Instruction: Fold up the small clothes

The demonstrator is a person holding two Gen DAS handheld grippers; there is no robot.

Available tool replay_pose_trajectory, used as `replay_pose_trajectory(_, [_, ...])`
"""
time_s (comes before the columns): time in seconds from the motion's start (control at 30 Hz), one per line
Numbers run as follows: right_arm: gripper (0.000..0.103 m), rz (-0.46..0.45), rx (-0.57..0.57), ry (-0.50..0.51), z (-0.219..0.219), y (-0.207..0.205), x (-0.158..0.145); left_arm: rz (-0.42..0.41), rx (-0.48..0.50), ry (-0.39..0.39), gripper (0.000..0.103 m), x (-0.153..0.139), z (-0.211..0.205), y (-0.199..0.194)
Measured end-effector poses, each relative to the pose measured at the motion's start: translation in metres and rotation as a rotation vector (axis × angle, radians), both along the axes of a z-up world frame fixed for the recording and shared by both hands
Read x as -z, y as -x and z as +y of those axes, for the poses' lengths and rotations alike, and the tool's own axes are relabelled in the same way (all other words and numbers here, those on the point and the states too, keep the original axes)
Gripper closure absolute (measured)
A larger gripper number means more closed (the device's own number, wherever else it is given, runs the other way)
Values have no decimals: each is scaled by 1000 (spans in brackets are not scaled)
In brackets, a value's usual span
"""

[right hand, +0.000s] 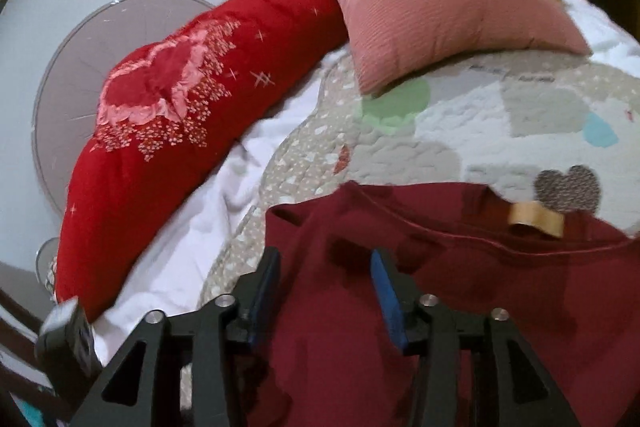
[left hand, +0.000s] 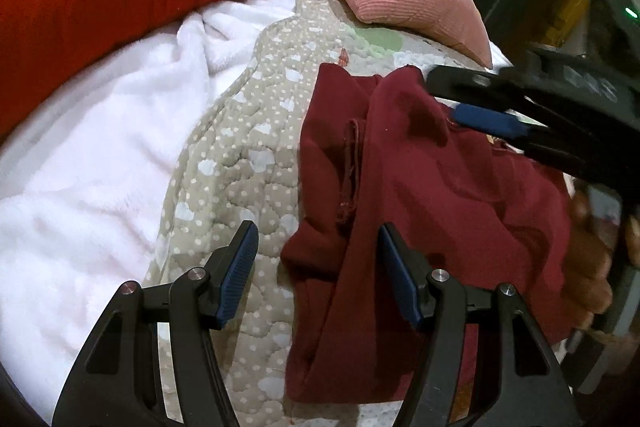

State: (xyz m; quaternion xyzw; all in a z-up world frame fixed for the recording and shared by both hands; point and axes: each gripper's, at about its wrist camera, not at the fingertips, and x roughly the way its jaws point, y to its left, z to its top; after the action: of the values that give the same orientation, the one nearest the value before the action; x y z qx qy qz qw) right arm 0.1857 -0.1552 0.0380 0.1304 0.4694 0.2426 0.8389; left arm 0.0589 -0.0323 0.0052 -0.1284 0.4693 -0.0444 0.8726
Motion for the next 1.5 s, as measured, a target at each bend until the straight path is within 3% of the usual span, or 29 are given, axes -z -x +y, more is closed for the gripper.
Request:
replay_pose_trajectory(0.3, [56, 117, 20, 97, 37, -28, 25, 6, 16, 12, 41, 2, 3, -1])
replay_pose_trajectory(0.53, [56, 89, 0, 154, 45, -32, 29, 6, 20, 11, 41, 2, 4, 0])
replay_pose_trajectory(0.67, [92, 23, -15, 185, 46, -29, 25, 5, 24, 7, 41, 2, 4, 0])
replay_pose_trajectory(0.8, [95, -3, -20, 159, 46, -29, 18, 8, 25, 19, 41, 1, 7, -1])
replay_pose_trajectory(1.0, [95, -26, -36, 91, 54, -31, 11, 0, 4, 26, 41, -3, 15, -2])
replay_pose_trajectory(1.23, [91, 18, -40, 30, 57, -36, 39, 8, 8, 32, 41, 1, 17, -4])
replay_pose_trajectory(1.27, [86, 25, -37, -5, 49, -33, 38, 6, 10, 28, 41, 1, 17, -3])
replay_pose_trajectory(1.3, [74, 29, -36, -33, 40, -29, 34, 3, 11, 23, 41, 0, 17, -2])
replay_pose_trajectory(1.37, [63, 15, -24, -48, 22, -16, 25, -2, 15, 17, 41, -1, 16, -1])
replay_pose_trajectory(1.5, [63, -85, 48, 32, -31, 24, 9, -11, 13, 25, 41, -2, 16, 0])
